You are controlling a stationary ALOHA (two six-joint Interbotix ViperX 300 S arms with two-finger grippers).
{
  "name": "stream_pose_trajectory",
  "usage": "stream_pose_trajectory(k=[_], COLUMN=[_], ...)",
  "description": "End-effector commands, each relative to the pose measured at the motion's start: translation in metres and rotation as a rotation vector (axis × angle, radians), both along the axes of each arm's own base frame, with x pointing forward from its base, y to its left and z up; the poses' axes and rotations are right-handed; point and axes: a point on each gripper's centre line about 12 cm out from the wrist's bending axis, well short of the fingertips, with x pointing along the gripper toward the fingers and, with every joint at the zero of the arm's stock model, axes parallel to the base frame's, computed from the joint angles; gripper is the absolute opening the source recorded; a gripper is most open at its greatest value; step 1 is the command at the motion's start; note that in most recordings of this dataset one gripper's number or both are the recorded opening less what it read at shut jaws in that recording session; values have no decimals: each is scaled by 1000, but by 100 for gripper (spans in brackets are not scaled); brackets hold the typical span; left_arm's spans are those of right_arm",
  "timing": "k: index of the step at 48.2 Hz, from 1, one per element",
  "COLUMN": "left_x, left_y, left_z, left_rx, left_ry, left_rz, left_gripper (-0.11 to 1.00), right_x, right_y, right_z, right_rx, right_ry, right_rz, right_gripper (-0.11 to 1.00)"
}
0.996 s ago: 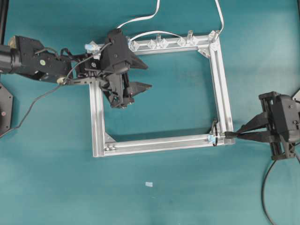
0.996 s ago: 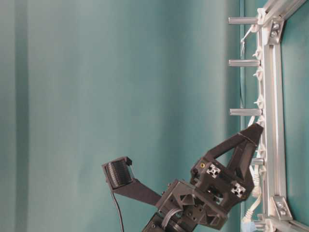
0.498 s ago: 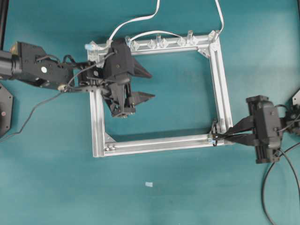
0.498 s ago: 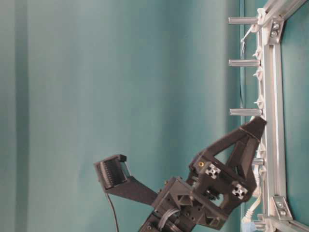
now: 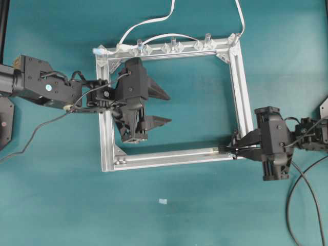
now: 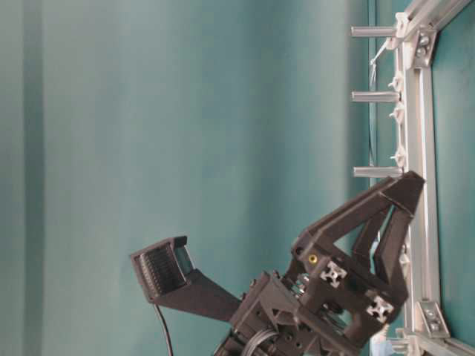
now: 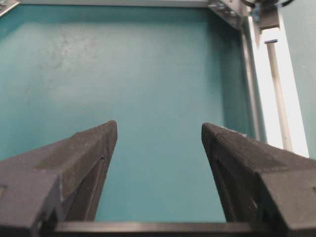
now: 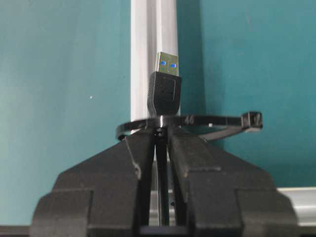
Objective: Insert the wire through the string loop located on the right side.
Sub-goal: 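Move the left gripper across the frame to the plug tip beyond the loop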
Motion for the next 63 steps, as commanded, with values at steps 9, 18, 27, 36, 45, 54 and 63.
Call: stream_pose_trajectory(k=[9, 18, 27, 36, 45, 54, 63], left_x=[-2, -2, -1, 2, 5, 7, 18], left_y=[-9, -8, -10, -28, -55, -70, -77], left_z=[5, 4, 6, 11, 15, 15, 8], left_rx=[1, 1, 0, -2, -4, -6, -4], left_ry=[-15, -12, -18, -31, -29, -4, 8], left_rz=[-23, -21, -25, -69, -137, -173, -187], left_gripper=[73, 73, 73, 73, 73, 73, 73], right_x=[11, 11, 10, 9, 8, 8, 8], right_y=[0, 0, 0, -1, -1, -1, -1], right_z=[7, 7, 6, 5, 4, 5, 5], right_rx=[3, 3, 1, 2, 0, 0, -1], right_ry=[-31, -31, -28, -23, -21, -22, -22], right_rz=[-12, -12, -10, -11, -10, -12, -10], right_gripper=[12, 12, 12, 12, 12, 12, 12])
